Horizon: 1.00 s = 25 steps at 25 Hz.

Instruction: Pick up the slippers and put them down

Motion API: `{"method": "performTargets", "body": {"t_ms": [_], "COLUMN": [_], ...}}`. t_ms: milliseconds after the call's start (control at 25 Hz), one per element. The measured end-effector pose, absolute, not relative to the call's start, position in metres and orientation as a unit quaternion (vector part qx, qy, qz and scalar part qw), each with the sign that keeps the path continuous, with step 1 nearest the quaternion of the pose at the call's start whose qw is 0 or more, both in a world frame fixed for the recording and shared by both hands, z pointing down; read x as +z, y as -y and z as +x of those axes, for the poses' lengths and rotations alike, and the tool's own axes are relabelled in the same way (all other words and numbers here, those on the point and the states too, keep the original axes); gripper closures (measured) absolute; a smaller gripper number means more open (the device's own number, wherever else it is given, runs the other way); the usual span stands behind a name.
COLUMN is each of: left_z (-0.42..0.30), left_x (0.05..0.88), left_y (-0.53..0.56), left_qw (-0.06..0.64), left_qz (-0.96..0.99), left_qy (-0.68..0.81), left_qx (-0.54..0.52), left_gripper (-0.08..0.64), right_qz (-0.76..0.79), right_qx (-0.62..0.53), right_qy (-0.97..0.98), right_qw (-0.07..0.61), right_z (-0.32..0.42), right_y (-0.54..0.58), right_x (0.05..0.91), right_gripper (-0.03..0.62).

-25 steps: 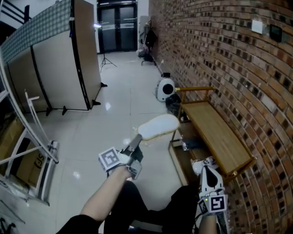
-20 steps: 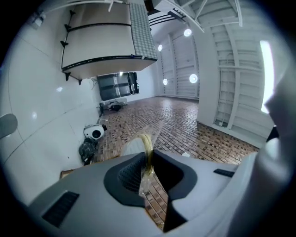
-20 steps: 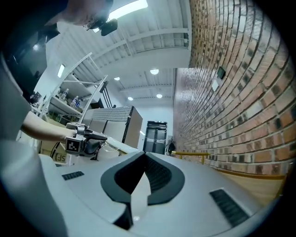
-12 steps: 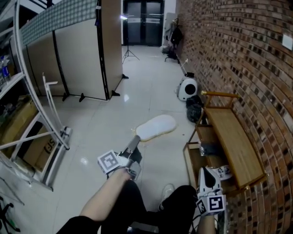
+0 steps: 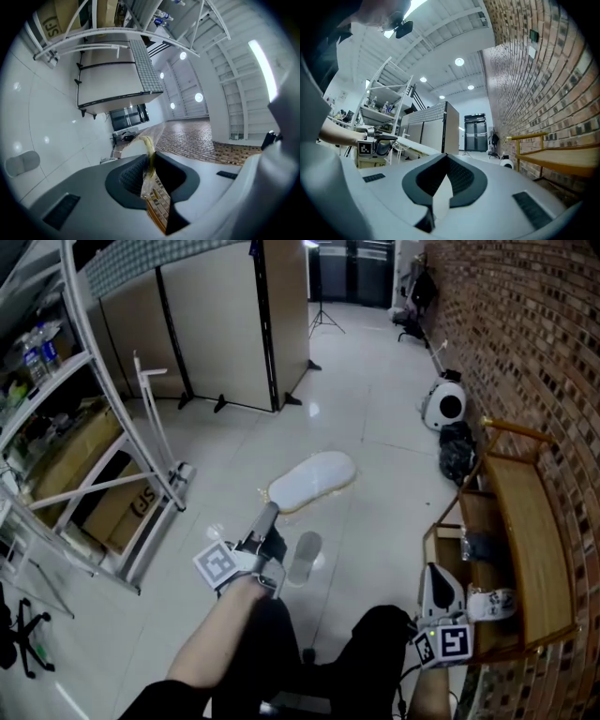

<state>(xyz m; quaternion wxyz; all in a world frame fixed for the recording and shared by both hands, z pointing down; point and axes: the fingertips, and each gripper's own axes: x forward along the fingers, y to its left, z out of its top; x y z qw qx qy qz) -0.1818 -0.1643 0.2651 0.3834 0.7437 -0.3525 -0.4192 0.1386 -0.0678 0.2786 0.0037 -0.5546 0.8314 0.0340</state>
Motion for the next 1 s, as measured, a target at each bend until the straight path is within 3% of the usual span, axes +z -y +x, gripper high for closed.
{"method": "performTargets", "body": {"t_ms": [360, 1000], "left_z": [-0.251, -0.178], "left_x": [0.292, 0.412], "left_y": [0.158, 0.238], "left_qw": [0.364, 0.432], "left_qz": [0.713, 0.699], "left_qy": [0.415, 0.427], "left_qx": [-0.432, -0.376], "left_gripper": [0.509, 0.509], "right_qz": [-0.504, -0.515], "right_qx": [0.023, -0.037], "right_qy": [-0.863, -0.854], "right_qw": [0.000, -0.064], "right_z": [0.077, 0.095], "right_y": [0.097, 0.169], "right_x": [0.292, 0.362], "right_gripper": [0.583, 0.583]}}
